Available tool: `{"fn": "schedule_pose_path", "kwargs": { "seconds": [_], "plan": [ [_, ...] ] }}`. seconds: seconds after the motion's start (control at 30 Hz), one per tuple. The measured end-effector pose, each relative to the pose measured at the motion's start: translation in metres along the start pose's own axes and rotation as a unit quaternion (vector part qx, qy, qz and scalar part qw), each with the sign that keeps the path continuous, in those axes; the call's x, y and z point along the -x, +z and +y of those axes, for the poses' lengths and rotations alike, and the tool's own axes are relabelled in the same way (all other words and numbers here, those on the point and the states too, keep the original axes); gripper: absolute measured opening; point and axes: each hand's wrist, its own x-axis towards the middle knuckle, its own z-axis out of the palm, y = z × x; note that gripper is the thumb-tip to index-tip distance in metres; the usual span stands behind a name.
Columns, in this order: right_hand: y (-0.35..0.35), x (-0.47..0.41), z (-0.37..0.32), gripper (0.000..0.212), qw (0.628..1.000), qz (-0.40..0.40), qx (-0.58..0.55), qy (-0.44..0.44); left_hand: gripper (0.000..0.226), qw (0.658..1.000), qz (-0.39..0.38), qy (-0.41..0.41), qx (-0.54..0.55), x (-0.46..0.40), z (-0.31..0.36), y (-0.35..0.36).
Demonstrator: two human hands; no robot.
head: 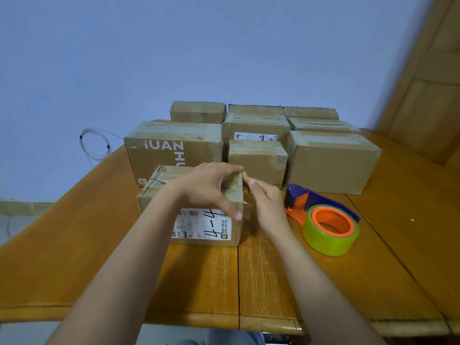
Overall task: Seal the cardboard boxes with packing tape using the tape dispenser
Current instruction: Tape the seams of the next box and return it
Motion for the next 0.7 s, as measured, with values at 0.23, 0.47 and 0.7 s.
{"fn": "schedule_pose_path", "kwargs": {
  "seconds": [0.23, 0.47, 0.7],
  "plan": [
    [-0.007, 0.003, 0.002, 0.039, 1.000, 0.003, -0.004, -0.029, 0.119, 1.000, -0.004, -0.006, 0.000, 0.000, -0.002, -0.001],
    [-0.012, 0.009, -0.002, 0.023, 0.995, 0.067, -0.021, -0.070, 0.122, 1.000, -0.001, -0.006, 0.010, 0.000, -0.003, -0.001],
    [-0.008, 0.023, -0.003, 0.026, 0.971, 0.026, 0.020, -0.235, 0.117, 1.000, -0.002, -0.012, 0.016, 0.002, 0.002, -0.001]
  ]
}}
